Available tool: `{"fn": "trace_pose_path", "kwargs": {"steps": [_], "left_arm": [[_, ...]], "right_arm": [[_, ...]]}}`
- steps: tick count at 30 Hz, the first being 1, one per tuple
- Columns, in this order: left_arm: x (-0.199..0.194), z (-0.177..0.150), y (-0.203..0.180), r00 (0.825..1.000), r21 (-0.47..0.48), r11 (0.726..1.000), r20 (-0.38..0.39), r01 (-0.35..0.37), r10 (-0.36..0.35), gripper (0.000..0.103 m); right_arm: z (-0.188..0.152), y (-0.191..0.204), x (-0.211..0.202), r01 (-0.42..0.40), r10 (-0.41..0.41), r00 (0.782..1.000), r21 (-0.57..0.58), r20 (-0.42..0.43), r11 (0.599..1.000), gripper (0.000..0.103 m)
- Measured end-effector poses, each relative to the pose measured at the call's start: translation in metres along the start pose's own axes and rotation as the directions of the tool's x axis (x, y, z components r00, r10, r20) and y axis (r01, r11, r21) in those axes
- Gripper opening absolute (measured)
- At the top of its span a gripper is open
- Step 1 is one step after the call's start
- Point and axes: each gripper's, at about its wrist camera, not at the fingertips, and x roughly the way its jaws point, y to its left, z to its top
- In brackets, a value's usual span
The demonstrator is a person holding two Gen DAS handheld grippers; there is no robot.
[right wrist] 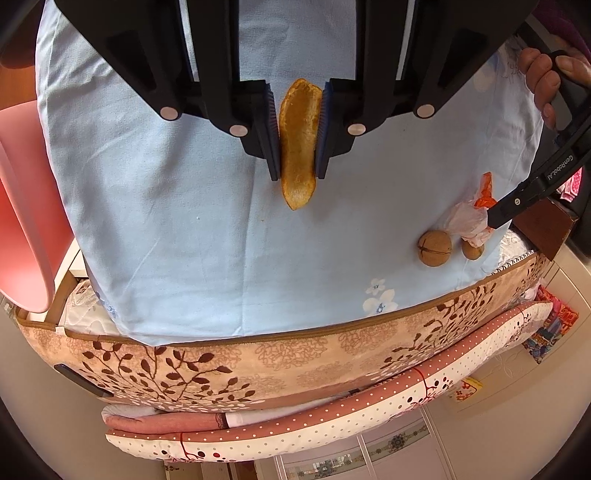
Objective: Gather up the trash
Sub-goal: 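Grasp the orange peel with the right tool while the left tool grasps the orange-and-clear plastic bag, then carry the orange peel and plastic bag over the pink bucket with both tools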
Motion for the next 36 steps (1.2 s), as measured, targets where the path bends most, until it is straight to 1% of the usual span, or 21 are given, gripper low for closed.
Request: {"fn": "trace_pose_path", "kwargs": {"steps": [2,5,9,12,15,20,26,31,36], "left_arm": [[-0.001,-0.002,-0.003,1.0,0.017,1.0,-0.003,-0.004,0.004,0.029],[-0.005,-0.005,-0.009,1.0,0.031,1.0,-0.003,0.001,-0.001,0.02],[-0.014,-0.011,-0.017,1.0,0.044,0.999,0.006,0.003,-0.003,0.019],[-0.025,-0.015,-0.023,1.0,0.031,0.999,0.016,0.023,-0.024,0.019],[-0.039,-0.019,-0.035,0.998,0.038,0.998,0.033,0.043,-0.045,0.019],[-0.055,-0.027,-0.061,0.996,0.064,0.995,0.048,0.078,-0.081,0.019],[-0.069,-0.035,-0.096,0.988,0.086,0.987,0.054,0.139,-0.144,0.019],[-0.074,-0.042,-0.126,0.983,0.125,0.977,0.046,0.171,-0.178,0.019],[-0.075,-0.046,-0.149,0.979,0.148,0.971,0.042,0.19,-0.198,0.019]], "right_arm": [[-0.001,-0.001,-0.006,-0.007,0.007,1.0,-0.003,0.004,1.0,0.017],[-0.003,-0.001,-0.014,-0.012,0.012,1.0,-0.013,0.016,1.0,0.017],[-0.006,-0.001,-0.025,-0.026,0.027,0.999,-0.025,0.025,0.999,0.017],[-0.008,-0.003,-0.035,-0.038,0.039,0.999,-0.034,0.037,0.999,0.017],[-0.012,-0.006,-0.046,-0.046,0.048,0.998,-0.04,0.052,0.998,0.017],[-0.019,-0.015,-0.065,-0.059,0.062,0.996,-0.042,0.072,0.997,0.017],[-0.03,-0.031,-0.088,-0.046,0.05,0.994,-0.045,0.102,0.998,0.017],[-0.038,-0.048,-0.101,-0.04,0.043,0.992,-0.023,0.119,0.999,0.017],[-0.043,-0.063,-0.111,-0.035,0.035,0.99,-0.005,0.138,0.999,0.017]]}}
